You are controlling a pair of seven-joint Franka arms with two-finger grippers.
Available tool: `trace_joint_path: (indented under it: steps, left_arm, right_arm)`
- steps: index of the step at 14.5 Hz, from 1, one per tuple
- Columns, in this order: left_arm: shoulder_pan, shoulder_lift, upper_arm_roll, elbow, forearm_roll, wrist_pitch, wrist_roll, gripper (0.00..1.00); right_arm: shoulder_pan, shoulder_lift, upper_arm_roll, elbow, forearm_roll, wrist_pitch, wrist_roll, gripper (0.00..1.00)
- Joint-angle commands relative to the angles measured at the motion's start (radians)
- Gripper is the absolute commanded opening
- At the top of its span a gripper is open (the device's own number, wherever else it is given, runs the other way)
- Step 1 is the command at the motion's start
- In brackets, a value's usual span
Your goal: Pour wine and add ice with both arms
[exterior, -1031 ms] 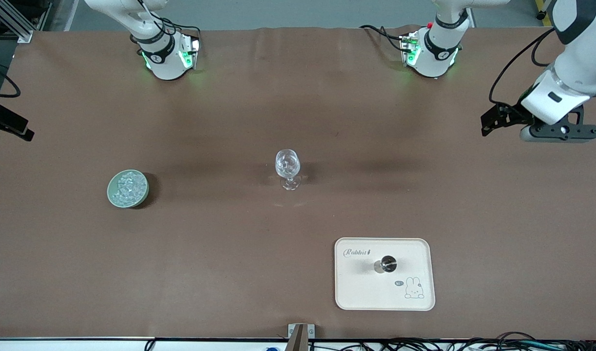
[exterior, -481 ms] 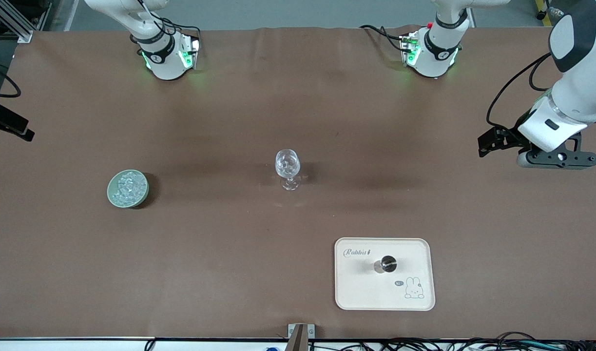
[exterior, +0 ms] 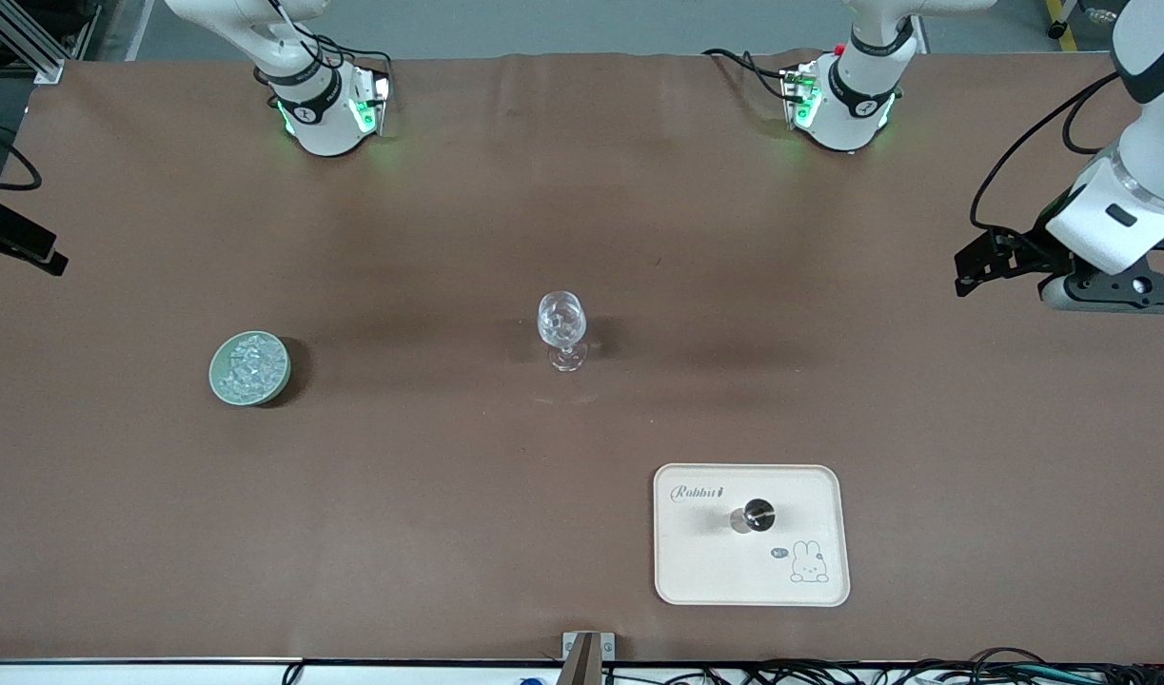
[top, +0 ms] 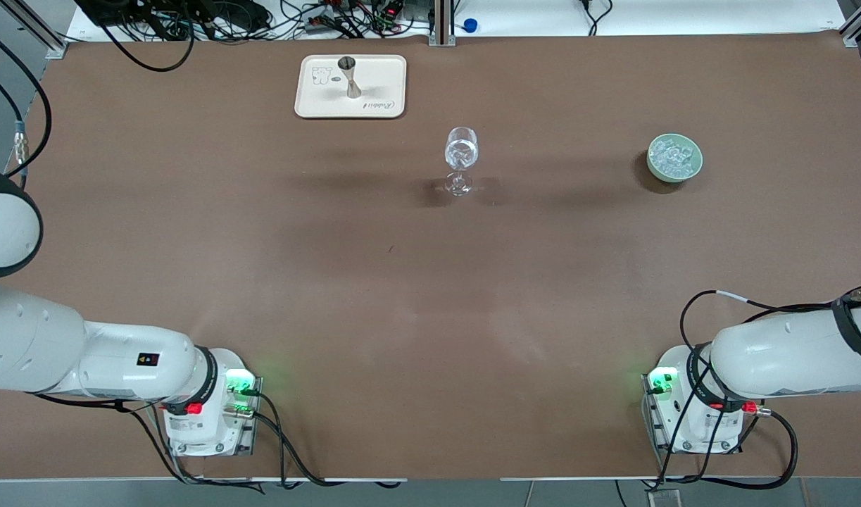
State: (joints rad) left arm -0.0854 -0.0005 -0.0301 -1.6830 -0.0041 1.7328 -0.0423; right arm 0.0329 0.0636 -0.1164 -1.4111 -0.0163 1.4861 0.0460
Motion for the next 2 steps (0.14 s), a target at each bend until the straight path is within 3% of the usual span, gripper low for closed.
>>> trace_joint_path:
  steps: [1, 2]
  left_arm:
    - [-0.001, -0.007, -0.005, 0.011, 0.021, -0.035, -0.007, 1.00]
    - [-0.001, -0.007, -0.005, 0.012, 0.021, -0.041, -0.008, 1.00]
  right_arm:
    - [0.002, -0.030, 0.004, -0.035, -0.016, 0.005, 0.000, 1.00]
    - [0.002, -0.030, 0.004, -0.035, -0.016, 0.005, 0.000, 1.00]
